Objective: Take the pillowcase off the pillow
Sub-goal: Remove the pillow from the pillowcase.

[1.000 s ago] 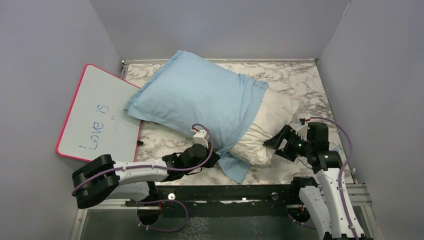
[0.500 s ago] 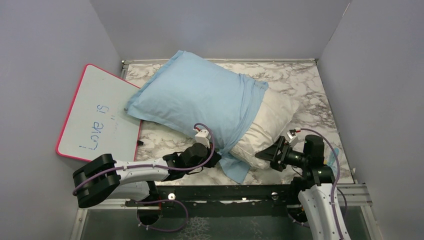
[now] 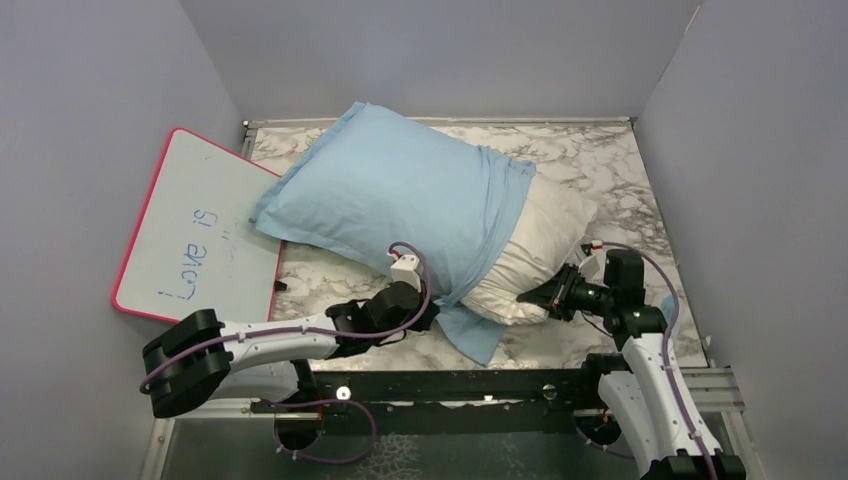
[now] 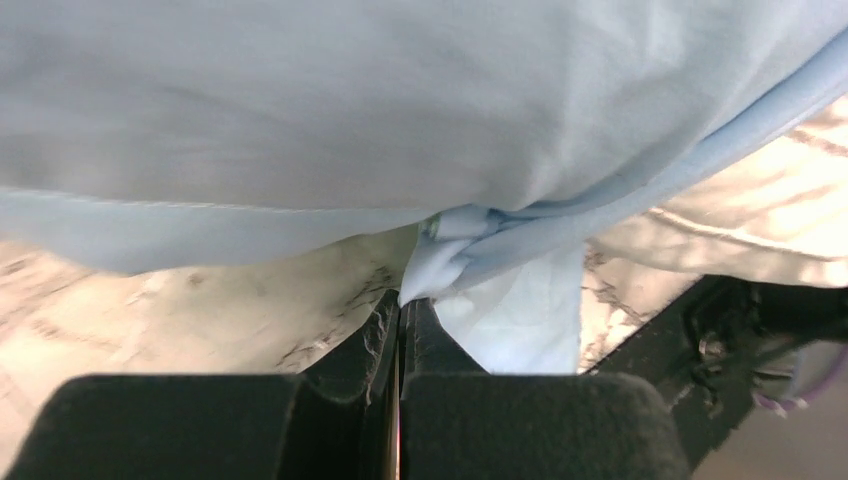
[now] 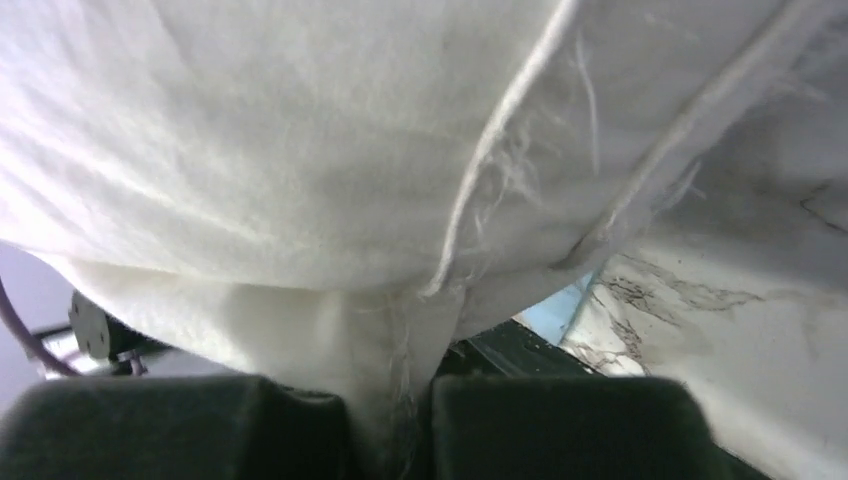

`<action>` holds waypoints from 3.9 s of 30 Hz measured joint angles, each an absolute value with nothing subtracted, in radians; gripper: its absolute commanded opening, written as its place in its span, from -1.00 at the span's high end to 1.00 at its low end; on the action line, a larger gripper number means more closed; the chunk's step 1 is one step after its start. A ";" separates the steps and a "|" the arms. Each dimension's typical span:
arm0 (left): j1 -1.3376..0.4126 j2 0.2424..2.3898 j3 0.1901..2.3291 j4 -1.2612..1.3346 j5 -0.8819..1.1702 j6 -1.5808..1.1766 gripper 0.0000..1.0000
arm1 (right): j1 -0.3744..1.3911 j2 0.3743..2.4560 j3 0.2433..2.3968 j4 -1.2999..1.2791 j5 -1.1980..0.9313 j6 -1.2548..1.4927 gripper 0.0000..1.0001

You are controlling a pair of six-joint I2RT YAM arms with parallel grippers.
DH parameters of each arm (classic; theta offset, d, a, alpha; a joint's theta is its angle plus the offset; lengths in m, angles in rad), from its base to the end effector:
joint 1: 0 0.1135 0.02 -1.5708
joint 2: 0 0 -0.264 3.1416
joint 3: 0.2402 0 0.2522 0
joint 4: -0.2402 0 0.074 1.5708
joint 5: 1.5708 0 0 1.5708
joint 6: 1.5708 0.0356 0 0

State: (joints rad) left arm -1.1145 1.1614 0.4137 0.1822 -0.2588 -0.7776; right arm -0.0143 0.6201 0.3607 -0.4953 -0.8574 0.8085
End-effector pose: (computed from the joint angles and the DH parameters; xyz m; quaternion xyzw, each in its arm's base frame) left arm 0.1081 -0.1996 0.1750 0.0844 0.8671 -0.3213 0.3711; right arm 0.1286 0.0251 0.1954 0.1827 0.8311 0.4915 0.1853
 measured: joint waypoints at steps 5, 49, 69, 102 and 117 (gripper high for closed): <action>-1.119 1.083 0.489 -0.033 -0.408 -0.825 1.00 | -0.007 0.659 0.525 -0.643 -0.659 0.765 0.89; -1.010 1.246 0.786 -0.134 -0.487 -0.480 1.00 | -0.013 0.625 0.529 -0.743 -0.467 0.706 0.99; -0.798 1.004 0.563 -0.095 -0.115 -0.490 -0.47 | -0.009 0.647 0.589 -0.754 -0.404 0.694 0.98; -0.810 1.218 0.535 0.147 -0.253 -0.630 1.00 | -0.009 0.613 0.616 -0.776 -0.360 0.707 0.99; -0.719 0.913 0.441 -0.023 -0.315 -0.642 0.66 | 0.007 0.612 0.637 -0.796 -0.363 0.761 0.94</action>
State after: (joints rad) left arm -0.7189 0.9134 0.4412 -0.0235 -0.3149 -0.6418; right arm 0.0074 0.6121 0.6373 -0.7959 -0.3634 0.7612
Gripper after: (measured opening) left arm 0.021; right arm 0.128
